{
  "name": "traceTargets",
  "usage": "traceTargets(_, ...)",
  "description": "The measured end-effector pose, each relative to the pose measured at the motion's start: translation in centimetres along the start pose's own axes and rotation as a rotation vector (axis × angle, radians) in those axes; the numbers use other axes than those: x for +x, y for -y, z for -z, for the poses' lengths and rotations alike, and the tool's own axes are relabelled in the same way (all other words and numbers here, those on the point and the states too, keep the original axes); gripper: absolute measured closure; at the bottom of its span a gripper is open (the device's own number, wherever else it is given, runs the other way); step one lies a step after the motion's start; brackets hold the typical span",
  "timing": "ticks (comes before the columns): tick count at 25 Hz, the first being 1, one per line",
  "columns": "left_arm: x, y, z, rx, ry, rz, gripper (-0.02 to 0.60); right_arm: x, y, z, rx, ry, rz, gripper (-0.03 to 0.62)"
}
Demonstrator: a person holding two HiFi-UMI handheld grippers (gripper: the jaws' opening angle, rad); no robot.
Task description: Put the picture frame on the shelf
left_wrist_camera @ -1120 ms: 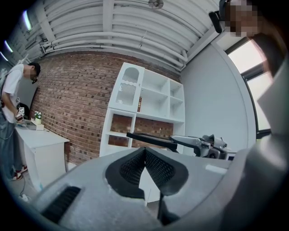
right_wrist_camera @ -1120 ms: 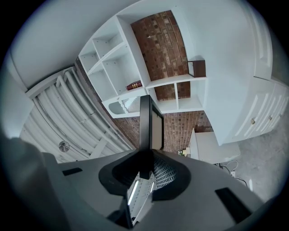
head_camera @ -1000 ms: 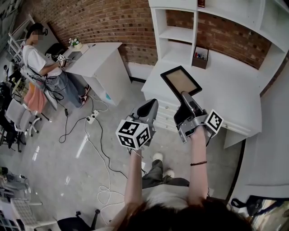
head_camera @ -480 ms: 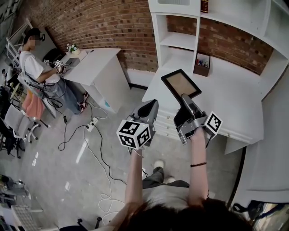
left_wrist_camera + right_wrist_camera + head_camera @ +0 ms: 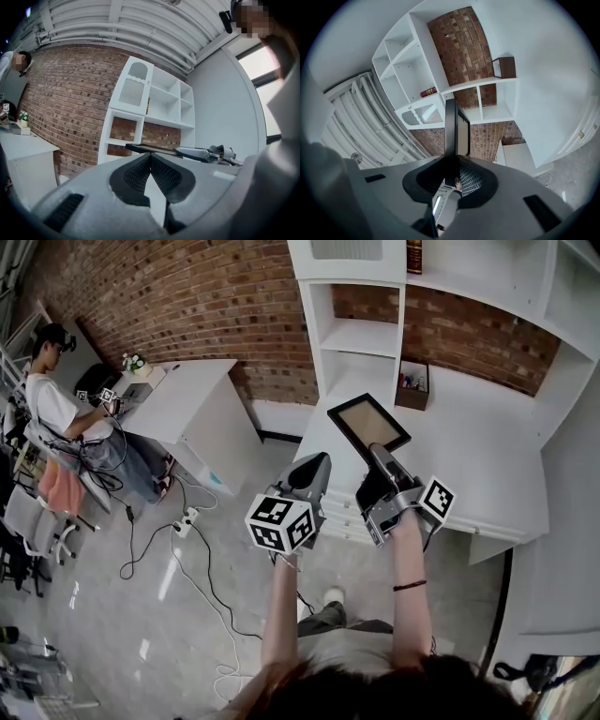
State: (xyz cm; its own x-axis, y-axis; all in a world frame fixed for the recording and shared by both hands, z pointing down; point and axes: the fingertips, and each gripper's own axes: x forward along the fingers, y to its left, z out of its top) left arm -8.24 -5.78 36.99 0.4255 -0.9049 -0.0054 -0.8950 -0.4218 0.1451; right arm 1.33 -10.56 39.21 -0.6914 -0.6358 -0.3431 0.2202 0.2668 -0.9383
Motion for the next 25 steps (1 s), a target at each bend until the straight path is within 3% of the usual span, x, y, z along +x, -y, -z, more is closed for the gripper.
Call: traceTargets(25,6.4,-3.7,0.3,0.001,-0.009,0.165,0.571,3.3,2.5,-2.9,-0.044,0.119,-0.005,0.523)
